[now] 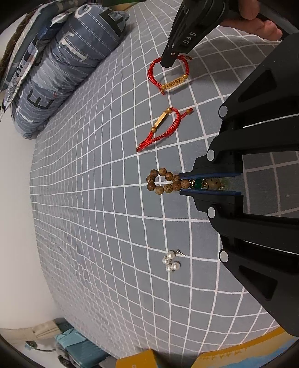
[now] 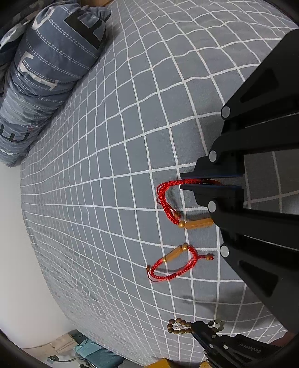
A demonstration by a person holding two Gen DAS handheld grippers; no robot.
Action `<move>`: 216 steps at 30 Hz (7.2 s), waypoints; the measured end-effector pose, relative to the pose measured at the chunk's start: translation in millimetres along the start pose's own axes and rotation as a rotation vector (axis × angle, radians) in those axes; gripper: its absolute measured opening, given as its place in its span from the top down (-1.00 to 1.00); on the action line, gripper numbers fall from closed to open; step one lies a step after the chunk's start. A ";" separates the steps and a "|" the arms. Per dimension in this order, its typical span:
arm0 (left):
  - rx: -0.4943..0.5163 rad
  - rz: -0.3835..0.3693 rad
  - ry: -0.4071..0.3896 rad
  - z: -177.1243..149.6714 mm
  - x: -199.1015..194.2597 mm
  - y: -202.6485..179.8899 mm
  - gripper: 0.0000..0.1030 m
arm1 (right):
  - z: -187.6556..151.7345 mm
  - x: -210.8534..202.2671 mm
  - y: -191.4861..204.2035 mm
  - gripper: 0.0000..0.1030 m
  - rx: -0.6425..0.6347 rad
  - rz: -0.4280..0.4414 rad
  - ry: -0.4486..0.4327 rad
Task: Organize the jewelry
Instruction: 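Lift both held bracelets and carry them over the white box, then open the left tool while the right tool opens, dropping both bracelets into the box, then move both tools back toward the pearl earrings and the last red cord bracelet, then grasp the pearl earrings with the left tool while the right tool grasps the red cord bracelet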
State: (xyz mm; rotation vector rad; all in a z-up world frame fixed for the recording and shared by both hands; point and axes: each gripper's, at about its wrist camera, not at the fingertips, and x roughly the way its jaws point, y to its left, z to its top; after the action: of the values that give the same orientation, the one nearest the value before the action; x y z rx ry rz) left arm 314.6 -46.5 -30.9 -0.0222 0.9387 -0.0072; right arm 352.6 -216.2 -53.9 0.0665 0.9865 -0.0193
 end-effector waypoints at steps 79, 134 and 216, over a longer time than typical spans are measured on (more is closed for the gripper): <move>-0.370 0.374 -0.171 -119.7 -263.7 274.2 0.85 | -91.3 -218.6 319.5 0.94 -0.437 0.364 -0.250; -0.607 0.500 -0.017 -207.7 -262.4 387.8 -0.26 | -171.0 -190.1 466.8 -0.41 -0.696 0.440 -0.077; -0.130 0.106 0.122 21.1 65.8 109.1 0.26 | 22.2 54.8 103.1 0.39 -0.219 0.055 0.106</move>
State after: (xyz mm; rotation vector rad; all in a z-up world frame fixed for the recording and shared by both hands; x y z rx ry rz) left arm 370.1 61.9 -73.9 -0.0936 1.0598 0.1522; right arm 406.2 -114.0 -82.6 -0.1074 1.0870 0.1435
